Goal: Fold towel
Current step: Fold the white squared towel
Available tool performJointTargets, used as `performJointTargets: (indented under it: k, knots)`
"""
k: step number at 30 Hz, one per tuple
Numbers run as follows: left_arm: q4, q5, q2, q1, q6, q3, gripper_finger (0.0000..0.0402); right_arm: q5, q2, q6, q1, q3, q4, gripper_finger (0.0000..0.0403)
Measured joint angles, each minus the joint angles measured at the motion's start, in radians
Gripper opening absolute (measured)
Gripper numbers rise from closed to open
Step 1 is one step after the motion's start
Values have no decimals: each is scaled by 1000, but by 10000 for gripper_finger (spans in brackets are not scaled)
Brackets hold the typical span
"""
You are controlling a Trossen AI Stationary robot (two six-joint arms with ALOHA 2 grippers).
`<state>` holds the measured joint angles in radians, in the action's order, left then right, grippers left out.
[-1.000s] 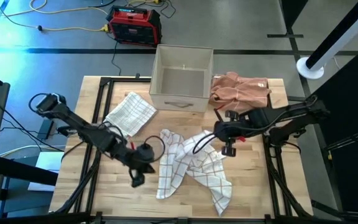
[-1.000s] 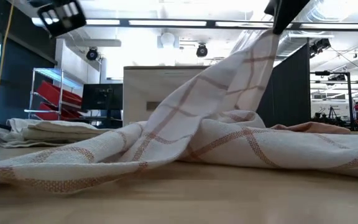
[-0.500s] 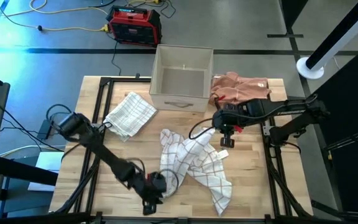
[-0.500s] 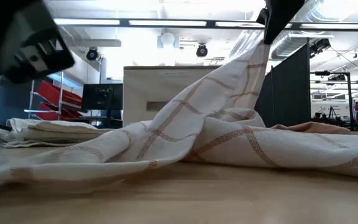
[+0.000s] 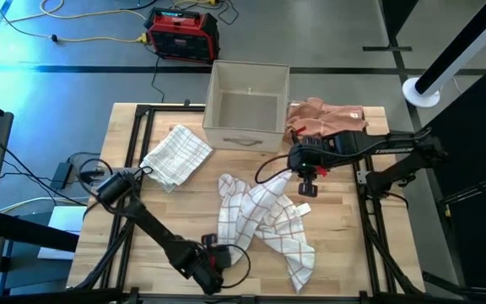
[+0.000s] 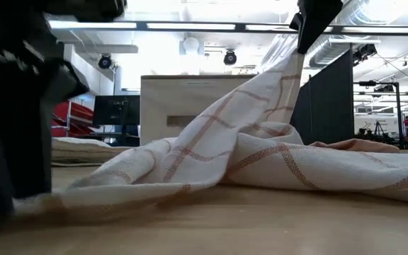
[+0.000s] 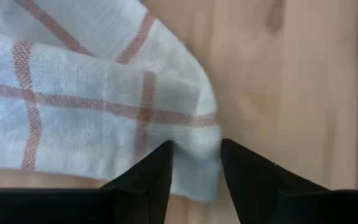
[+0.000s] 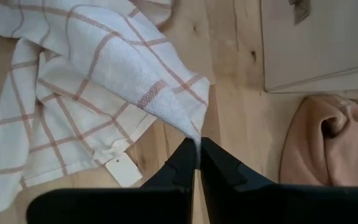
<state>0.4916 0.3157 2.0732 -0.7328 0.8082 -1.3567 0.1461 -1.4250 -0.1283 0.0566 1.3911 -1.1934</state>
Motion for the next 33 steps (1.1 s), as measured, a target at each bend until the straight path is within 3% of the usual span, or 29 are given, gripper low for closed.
performJointTargets:
  k: [5,9,13,19,24,30,33]
  knots:
    - [20,-56,19,8,20,-5,110,-5,0,6,0,0,0,1]
    - [52,-172,6,35,45,-5,21,-9,0,6,0,0,-1,1]
    - [277,-194,-65,64,92,3,8,-52,0,6,0,0,24,1]
    - [639,-52,-321,102,134,-10,2,-72,37,-5,1,2,126,1]
    - [800,95,-573,136,167,-9,1,-72,116,-78,6,2,249,1]
    - [785,324,-806,181,149,-12,0,-63,205,-143,38,7,483,1]
    - [730,460,-929,219,62,-12,0,54,242,-125,68,12,631,1]
